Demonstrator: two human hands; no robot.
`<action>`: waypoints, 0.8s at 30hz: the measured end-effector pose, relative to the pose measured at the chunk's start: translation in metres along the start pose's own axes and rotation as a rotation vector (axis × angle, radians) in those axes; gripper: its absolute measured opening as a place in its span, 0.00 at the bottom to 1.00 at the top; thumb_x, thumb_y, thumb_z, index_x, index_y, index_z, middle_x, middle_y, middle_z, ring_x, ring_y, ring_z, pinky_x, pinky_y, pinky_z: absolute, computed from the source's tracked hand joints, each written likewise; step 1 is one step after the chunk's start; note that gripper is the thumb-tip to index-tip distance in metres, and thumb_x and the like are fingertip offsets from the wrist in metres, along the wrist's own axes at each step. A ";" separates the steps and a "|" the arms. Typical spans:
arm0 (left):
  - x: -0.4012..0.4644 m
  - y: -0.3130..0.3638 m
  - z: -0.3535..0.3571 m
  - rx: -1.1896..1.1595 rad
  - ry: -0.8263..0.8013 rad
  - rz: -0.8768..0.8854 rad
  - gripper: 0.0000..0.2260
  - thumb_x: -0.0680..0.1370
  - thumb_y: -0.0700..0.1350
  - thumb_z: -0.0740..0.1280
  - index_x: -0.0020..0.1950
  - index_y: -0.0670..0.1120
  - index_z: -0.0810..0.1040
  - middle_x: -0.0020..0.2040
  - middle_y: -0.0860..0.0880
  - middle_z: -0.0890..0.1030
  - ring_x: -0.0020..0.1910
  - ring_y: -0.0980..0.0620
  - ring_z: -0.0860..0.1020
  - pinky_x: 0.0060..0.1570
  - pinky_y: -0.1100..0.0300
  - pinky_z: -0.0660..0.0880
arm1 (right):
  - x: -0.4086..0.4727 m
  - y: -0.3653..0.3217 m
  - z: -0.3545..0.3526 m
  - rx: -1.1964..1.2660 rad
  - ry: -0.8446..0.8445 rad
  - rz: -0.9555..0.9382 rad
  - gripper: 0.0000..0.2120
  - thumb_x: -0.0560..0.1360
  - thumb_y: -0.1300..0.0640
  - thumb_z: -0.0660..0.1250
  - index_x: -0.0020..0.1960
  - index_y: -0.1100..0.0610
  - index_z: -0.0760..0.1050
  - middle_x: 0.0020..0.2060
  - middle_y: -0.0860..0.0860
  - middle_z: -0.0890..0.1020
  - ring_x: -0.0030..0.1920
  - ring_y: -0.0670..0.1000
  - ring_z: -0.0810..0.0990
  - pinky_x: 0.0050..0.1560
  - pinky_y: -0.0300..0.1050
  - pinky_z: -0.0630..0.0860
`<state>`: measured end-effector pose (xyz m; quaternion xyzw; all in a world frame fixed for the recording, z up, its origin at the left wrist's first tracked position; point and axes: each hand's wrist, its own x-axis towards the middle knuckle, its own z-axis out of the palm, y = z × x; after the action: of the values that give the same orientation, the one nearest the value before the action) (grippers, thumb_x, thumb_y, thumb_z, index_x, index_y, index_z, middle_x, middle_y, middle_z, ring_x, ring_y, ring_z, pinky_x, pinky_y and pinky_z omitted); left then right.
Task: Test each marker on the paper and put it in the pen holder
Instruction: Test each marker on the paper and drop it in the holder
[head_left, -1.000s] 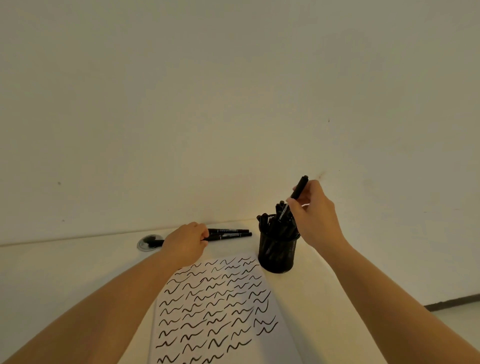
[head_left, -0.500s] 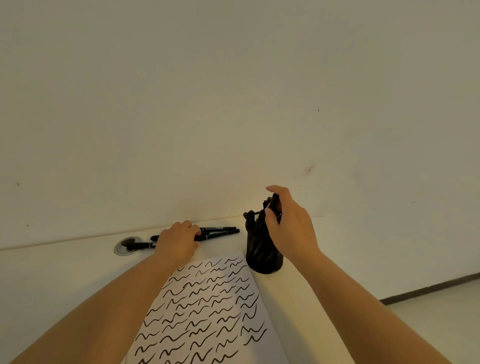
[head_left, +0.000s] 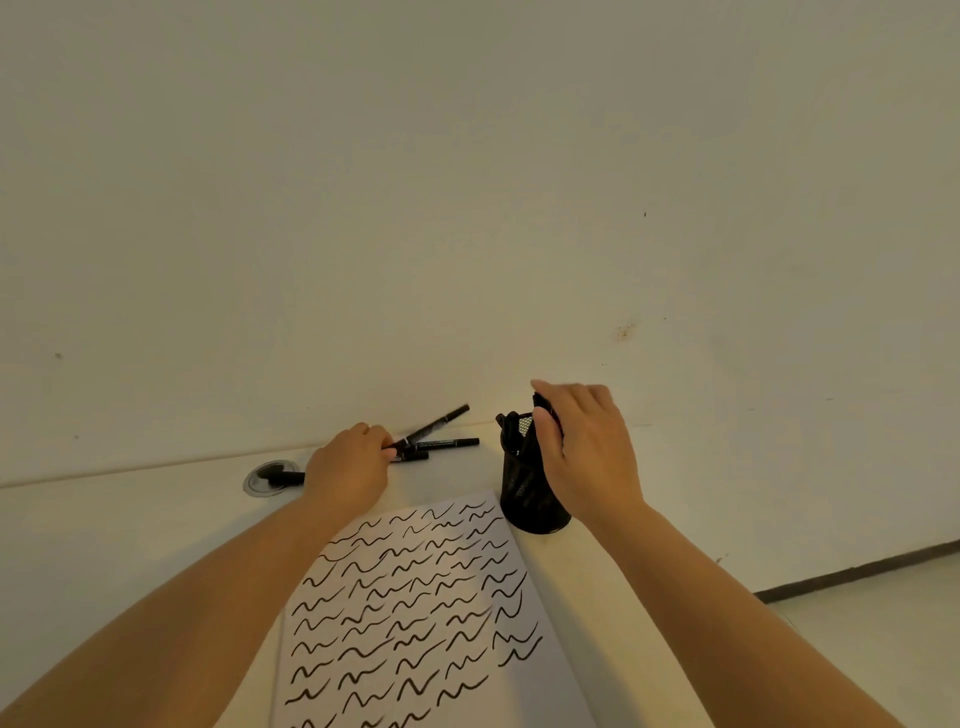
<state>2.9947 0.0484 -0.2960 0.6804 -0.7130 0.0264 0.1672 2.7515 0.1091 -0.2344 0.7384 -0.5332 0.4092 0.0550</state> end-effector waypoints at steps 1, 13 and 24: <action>-0.005 0.002 -0.009 -0.083 0.010 -0.019 0.11 0.81 0.48 0.55 0.58 0.47 0.73 0.51 0.49 0.75 0.45 0.51 0.73 0.41 0.57 0.69 | -0.002 -0.006 -0.003 0.006 0.067 -0.029 0.15 0.77 0.57 0.57 0.60 0.59 0.75 0.52 0.53 0.80 0.55 0.55 0.73 0.53 0.47 0.70; -0.164 0.049 -0.077 -0.680 -0.063 0.215 0.08 0.79 0.49 0.56 0.44 0.62 0.70 0.37 0.62 0.79 0.37 0.62 0.78 0.39 0.69 0.73 | -0.085 -0.100 0.001 0.868 -0.157 0.339 0.07 0.77 0.52 0.60 0.45 0.44 0.76 0.29 0.42 0.77 0.31 0.39 0.73 0.32 0.30 0.71; -0.214 0.044 -0.080 -0.592 -0.013 0.214 0.10 0.78 0.51 0.55 0.42 0.54 0.74 0.30 0.58 0.76 0.33 0.58 0.75 0.34 0.60 0.72 | -0.126 -0.122 -0.003 0.926 -0.239 0.432 0.12 0.77 0.54 0.59 0.37 0.55 0.74 0.24 0.43 0.76 0.27 0.40 0.71 0.29 0.31 0.68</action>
<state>2.9714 0.2781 -0.2711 0.5233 -0.7585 -0.1690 0.3497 2.8391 0.2563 -0.2728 0.5999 -0.4392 0.5170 -0.4242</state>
